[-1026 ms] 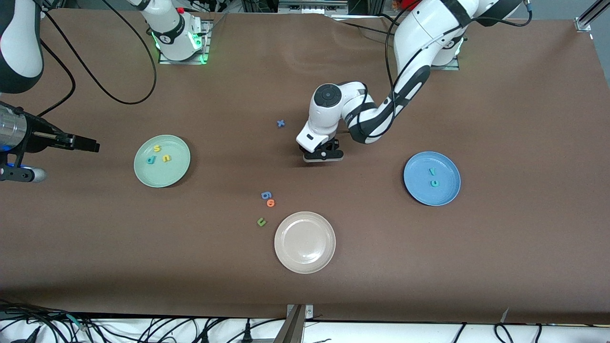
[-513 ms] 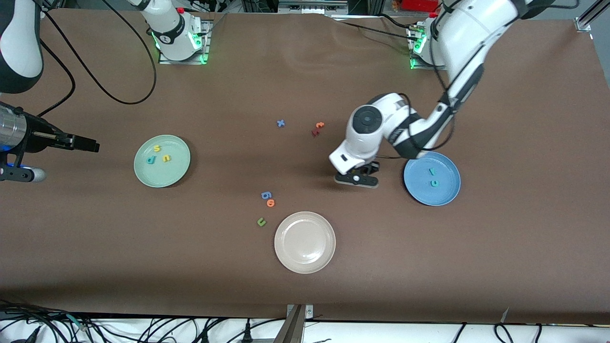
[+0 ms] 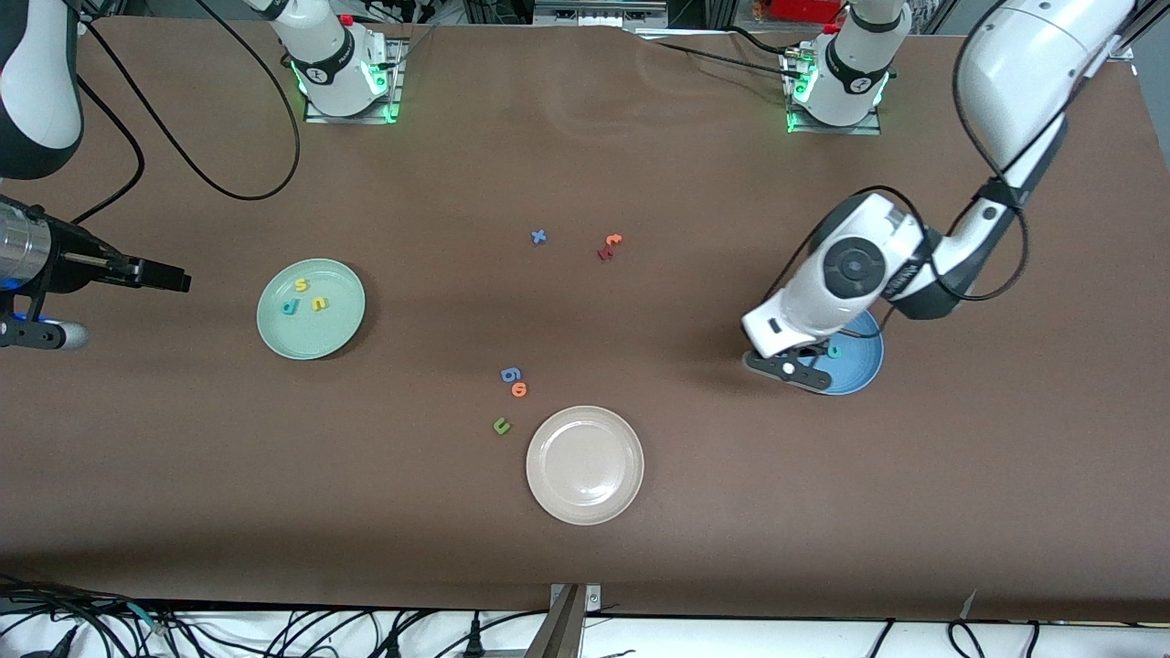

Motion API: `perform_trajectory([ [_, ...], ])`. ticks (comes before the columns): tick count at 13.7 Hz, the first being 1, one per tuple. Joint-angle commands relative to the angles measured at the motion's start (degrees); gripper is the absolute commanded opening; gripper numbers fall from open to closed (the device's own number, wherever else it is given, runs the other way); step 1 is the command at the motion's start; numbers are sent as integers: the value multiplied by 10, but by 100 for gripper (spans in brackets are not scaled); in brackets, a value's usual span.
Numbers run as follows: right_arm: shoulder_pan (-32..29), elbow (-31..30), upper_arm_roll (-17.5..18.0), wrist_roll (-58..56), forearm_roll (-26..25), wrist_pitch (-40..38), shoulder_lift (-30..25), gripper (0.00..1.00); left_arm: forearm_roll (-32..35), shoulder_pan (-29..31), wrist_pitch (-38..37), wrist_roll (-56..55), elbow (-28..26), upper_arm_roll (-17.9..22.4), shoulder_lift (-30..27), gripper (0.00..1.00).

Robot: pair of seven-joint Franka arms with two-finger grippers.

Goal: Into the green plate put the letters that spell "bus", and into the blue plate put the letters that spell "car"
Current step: 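Carry the yellow letter to the blue plate with the left gripper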

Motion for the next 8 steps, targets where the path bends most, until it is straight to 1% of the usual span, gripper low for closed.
perform_trajectory([
  [1, -6, 3, 5, -8, -7, -2, -5, 100, -15, 53, -12, 61, -15, -13, -17, 19],
  [2, -6, 3, 5, -8, -7, -2, -5, 100, -15, 65, -14, 75, -16, -13, -17, 28],
  [4, -6, 3, 5, -8, -7, -2, -5, 100, -15, 82, -26, 89, -16, -13, -17, 65],
  [5, -6, 3, 5, -8, -7, -2, -5, 100, -15, 83, -32, 86, -15, -12, -16, 98],
  [6, -6, 3, 5, -8, -7, -2, -5, 100, -15, 84, -40, 84, -12, -12, -16, 100],
  [8, -6, 3, 5, -8, -7, -2, -5, 100, -16, 84, -58, 77, -7, -12, -18, 100],
])
